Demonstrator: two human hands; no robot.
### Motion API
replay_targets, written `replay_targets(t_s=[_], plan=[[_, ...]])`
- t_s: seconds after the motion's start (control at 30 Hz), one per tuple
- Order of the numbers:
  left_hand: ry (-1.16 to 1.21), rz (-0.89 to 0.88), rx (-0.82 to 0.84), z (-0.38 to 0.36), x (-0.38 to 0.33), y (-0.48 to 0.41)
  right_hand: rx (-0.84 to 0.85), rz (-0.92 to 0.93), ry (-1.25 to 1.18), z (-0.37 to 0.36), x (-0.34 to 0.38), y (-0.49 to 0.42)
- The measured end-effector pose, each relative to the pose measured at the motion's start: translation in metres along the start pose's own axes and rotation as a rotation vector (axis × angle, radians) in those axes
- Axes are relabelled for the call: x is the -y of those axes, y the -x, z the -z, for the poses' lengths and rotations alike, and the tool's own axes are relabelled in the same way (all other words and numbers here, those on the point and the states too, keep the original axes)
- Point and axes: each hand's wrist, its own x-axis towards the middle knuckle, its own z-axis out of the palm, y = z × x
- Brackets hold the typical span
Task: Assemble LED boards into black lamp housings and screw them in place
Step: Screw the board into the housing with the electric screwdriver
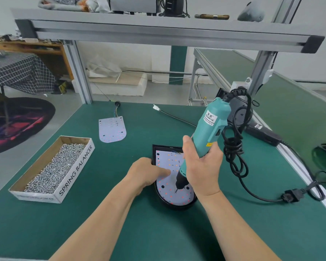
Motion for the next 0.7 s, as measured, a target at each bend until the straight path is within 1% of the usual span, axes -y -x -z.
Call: replay_targets(t_s=[0.2, 0.3, 0.4, 0.47, 0.57, 0.63, 0.7], plan=[[0.0, -0.005, 0.008, 0.0, -0.001, 0.002, -0.007, -0.005, -0.03, 0.001, 0.003, 0.002], [0.011, 0.002, 0.009, 0.001, -0.001, 0.002, -0.001, 0.061, -0.065, 0.004, 0.013, 0.0], [0.027, 0.011, -0.006, 0.001, 0.001, 0.0, -0.084, 0.067, -0.162, 0.007, 0.02, -0.012], [0.03, 0.013, -0.008, 0.001, 0.003, -0.002, -0.189, -0.017, -0.212, 0.01, 0.016, -0.023], [0.03, 0.015, 0.003, 0.001, 0.002, 0.0, -0.351, -0.301, -0.353, 0.02, -0.005, -0.035], [0.023, 0.012, 0.007, 0.002, 0.0, 0.002, -0.403, -0.473, -0.447, 0.029, -0.024, -0.039], [0.027, 0.003, 0.007, 0.002, 0.0, 0.003, -0.424, -0.566, -0.494, 0.037, -0.039, -0.041]])
